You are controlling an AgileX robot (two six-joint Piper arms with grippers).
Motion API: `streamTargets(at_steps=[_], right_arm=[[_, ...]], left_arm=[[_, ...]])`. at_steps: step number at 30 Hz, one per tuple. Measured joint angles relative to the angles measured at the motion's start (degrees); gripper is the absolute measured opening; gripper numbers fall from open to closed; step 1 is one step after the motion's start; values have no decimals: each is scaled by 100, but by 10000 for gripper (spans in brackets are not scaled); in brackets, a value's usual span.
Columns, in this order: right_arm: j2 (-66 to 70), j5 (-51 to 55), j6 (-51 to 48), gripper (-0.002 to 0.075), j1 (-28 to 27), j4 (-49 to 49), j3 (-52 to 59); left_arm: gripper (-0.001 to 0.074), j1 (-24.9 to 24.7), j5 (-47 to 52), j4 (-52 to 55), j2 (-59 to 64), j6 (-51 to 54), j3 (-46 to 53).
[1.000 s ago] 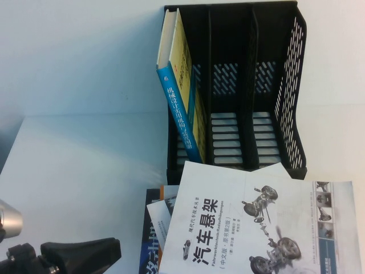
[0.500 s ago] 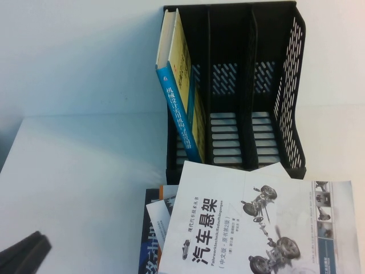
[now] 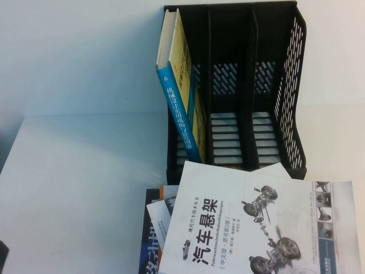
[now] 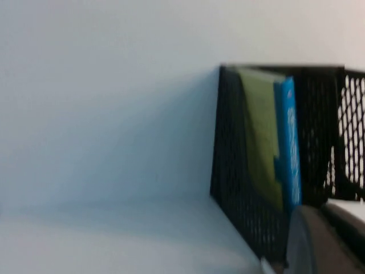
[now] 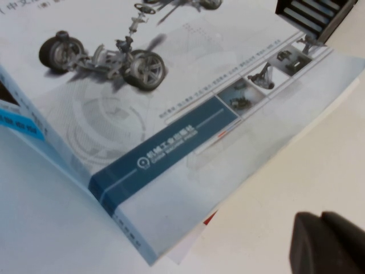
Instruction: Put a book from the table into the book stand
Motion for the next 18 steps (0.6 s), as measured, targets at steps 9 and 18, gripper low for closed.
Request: streamTargets(at_steps=[9, 18], right_arm=[[0, 0, 0, 3, 0, 0, 0], [0, 0, -23, 3, 0, 0, 0]], left_arm=[[-4, 0, 1314, 5836, -9, -7396, 544], [-4, 0, 1507, 5851, -9, -7930, 623]])
